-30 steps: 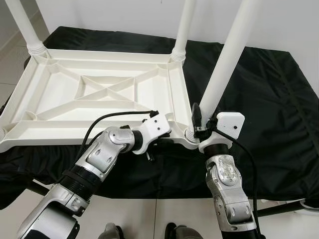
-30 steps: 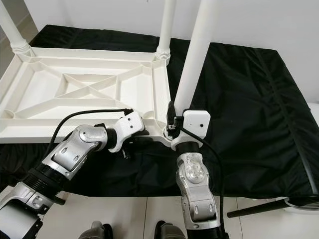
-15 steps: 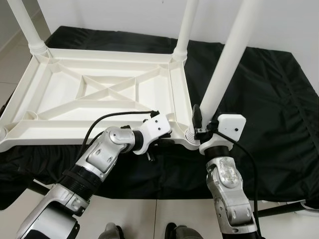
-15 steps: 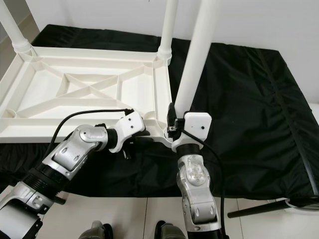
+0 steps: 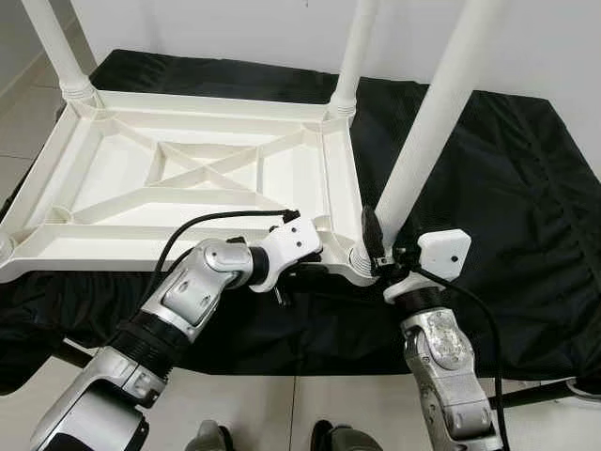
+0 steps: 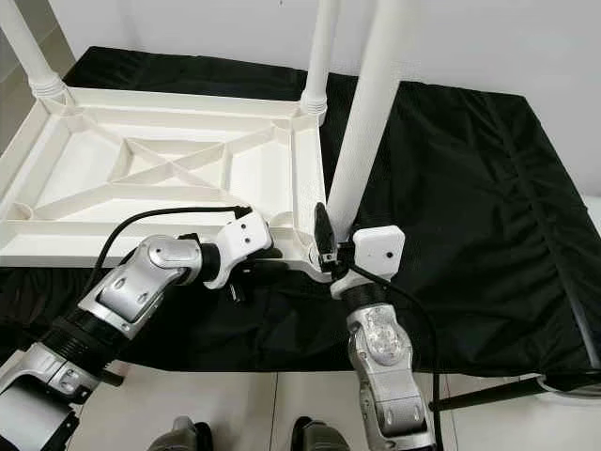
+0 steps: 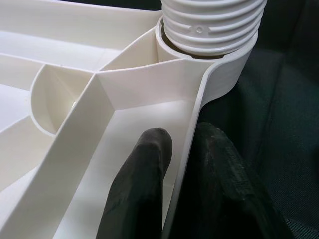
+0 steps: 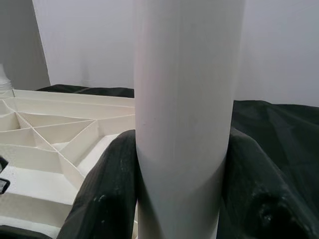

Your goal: Building children table

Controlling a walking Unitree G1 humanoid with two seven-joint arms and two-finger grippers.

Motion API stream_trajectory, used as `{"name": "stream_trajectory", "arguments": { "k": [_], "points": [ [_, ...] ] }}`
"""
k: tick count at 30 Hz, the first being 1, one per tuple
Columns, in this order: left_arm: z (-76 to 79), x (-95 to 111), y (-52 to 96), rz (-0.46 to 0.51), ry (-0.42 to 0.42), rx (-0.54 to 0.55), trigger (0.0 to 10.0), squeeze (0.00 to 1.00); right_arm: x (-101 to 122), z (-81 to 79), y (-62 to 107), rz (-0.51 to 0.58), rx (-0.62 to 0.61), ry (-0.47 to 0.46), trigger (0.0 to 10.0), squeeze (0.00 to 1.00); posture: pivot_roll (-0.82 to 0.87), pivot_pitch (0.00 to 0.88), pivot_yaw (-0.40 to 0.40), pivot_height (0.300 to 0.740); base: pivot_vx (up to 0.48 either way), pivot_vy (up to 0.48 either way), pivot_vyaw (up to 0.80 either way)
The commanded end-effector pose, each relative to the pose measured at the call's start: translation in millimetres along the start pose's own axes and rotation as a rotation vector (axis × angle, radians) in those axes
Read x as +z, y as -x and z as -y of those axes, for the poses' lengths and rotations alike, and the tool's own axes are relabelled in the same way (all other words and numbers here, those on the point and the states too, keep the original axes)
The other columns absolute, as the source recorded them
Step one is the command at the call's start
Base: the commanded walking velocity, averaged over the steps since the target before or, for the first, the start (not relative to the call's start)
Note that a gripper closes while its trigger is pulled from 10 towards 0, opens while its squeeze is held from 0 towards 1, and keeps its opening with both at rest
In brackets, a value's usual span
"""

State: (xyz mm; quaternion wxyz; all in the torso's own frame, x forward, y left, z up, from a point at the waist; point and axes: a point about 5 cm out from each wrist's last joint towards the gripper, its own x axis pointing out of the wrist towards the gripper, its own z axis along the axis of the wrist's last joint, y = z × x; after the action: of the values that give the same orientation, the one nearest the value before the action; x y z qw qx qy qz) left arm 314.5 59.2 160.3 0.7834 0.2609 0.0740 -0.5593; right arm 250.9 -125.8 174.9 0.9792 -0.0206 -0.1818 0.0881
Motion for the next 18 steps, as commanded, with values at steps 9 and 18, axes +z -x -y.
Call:
{"name": "stream_trajectory", "arguments": {
  "k": [9,18],
  "points": [
    [-2.9,-1,5.2,-0.015,-0.018,-0.034,10.0,0.00,-50,31.9,17.7,-0.250,0.023,-0.064,10.0,0.00,-0.07,0.156,-0.026,0.740,0.000,0.000,0.00],
    [-4.9,-1,6.5,-0.017,-0.020,-0.029,10.0,0.00,-34,21.5,10.2,-0.150,0.175,-0.183,10.0,0.00,-0.07,0.156,-0.020,0.740,0.000,0.000,0.00]
  ]
}}
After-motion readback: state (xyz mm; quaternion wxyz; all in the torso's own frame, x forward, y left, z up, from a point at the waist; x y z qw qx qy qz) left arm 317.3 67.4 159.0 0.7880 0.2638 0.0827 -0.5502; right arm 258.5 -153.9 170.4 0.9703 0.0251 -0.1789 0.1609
